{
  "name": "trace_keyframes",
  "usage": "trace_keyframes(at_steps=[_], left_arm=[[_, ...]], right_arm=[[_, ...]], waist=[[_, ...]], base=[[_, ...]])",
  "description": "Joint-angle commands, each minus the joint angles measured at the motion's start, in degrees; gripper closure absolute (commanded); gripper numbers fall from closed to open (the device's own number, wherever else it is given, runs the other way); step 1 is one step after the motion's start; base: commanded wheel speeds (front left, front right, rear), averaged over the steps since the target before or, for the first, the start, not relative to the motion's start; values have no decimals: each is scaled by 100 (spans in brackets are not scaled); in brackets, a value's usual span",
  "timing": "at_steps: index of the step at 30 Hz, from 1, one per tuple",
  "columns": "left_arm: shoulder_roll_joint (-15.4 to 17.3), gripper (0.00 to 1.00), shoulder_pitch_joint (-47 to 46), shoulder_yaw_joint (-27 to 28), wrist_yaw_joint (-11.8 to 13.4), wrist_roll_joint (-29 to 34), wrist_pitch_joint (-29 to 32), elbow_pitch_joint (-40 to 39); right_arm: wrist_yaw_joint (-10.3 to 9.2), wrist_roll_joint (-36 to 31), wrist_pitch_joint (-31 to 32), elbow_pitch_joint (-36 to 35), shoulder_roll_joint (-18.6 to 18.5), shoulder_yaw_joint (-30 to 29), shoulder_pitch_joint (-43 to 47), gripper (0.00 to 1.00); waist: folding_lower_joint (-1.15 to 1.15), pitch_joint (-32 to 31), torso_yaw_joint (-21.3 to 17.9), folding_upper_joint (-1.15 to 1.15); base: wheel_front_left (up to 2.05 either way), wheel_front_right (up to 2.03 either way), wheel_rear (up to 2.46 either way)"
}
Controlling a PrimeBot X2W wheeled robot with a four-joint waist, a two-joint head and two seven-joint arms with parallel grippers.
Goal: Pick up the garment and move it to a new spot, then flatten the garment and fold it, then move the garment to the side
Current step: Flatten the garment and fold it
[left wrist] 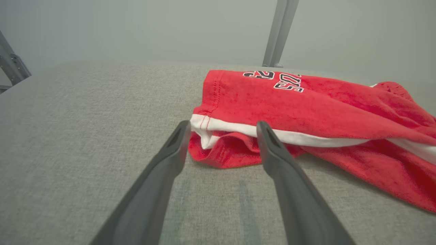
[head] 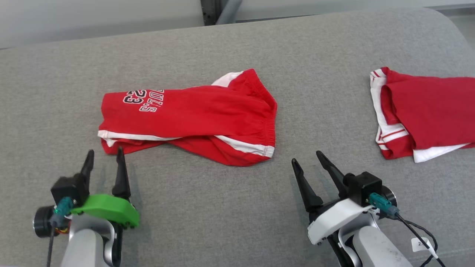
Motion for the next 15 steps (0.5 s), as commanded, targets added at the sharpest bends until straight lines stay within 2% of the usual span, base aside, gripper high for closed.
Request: trace_keyframes(at_steps=[1, 4, 11, 15], left_arm=[[-23, 0, 200, -20, -30, 32, -2, -63], [-161, 0, 661, -117, -69, 23, -2, -212], [-233, 0, 1450, -483, -104, -209, -2, -462], [-225, 0, 1517, -702, -75, -326, -2, -530]], right_arm=[[-1, 57, -13, 51, -26, 41, 75, 0], [-1, 163, -13, 254, -25, 157, 114, 0], [-1, 326, -13, 857, -24, 239, 71, 0], [-1, 262, -13, 1149, -29, 120, -170, 0]], waist=[[0, -361, 412, 0], [0, -509, 623, 0], [0, -729, 1067, 0], [0, -651, 1328, 0]], base=[[0, 0, 0], [0, 0, 0], [0, 0, 0], [0, 0, 0]])
